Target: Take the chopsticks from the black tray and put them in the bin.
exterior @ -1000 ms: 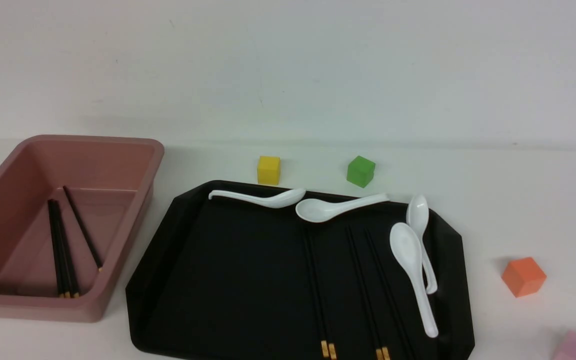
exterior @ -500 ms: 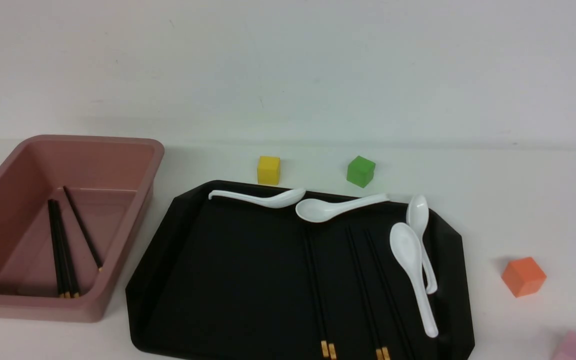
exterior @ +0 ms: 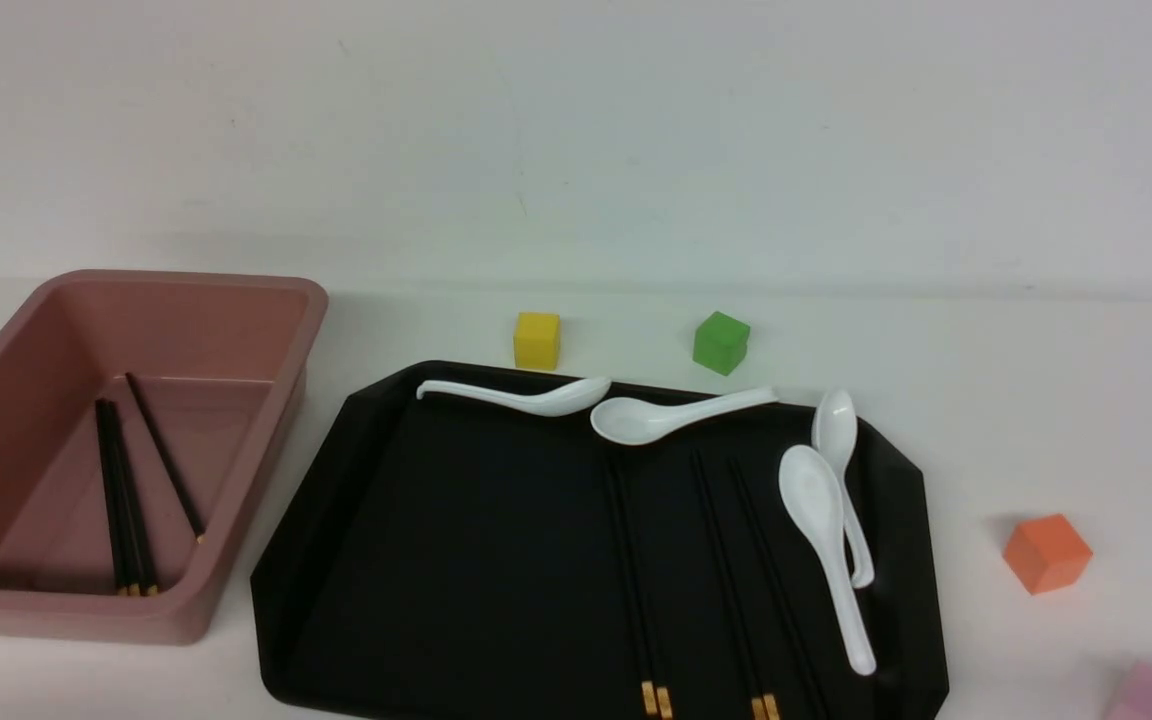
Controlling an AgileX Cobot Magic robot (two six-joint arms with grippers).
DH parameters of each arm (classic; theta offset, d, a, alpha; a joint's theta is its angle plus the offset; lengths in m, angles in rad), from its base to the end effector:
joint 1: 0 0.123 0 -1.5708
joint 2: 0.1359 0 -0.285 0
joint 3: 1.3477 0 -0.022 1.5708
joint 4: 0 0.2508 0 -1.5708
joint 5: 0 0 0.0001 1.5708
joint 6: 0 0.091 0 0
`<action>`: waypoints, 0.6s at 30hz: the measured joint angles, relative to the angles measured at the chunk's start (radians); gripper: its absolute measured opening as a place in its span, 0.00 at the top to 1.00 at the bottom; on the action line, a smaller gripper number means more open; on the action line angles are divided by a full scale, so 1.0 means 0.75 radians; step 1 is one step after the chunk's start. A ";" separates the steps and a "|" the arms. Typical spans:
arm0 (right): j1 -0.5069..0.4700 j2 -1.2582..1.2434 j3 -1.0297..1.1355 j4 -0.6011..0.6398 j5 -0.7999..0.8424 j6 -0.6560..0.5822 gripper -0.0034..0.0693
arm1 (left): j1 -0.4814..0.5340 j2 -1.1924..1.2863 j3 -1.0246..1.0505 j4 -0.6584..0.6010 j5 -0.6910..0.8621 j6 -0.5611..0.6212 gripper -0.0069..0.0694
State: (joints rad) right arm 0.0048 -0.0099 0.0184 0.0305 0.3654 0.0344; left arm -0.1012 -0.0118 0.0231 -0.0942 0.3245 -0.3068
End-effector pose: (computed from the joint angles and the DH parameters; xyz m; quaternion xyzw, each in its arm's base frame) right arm 0.0528 0.0012 0.1746 0.0200 0.8006 0.0246 0.5984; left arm 0.0532 -0.0082 0.1769 -0.1068 0.7816 -0.1627 0.5926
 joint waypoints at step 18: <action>0.000 0.000 0.000 -0.001 0.000 0.000 0.62 | -0.034 0.000 0.009 0.049 0.070 0.000 0.91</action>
State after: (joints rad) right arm 0.0048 -0.0099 0.0184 0.0294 0.3654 0.0344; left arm -0.1269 -0.0118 0.0297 -0.0576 0.3773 -0.3068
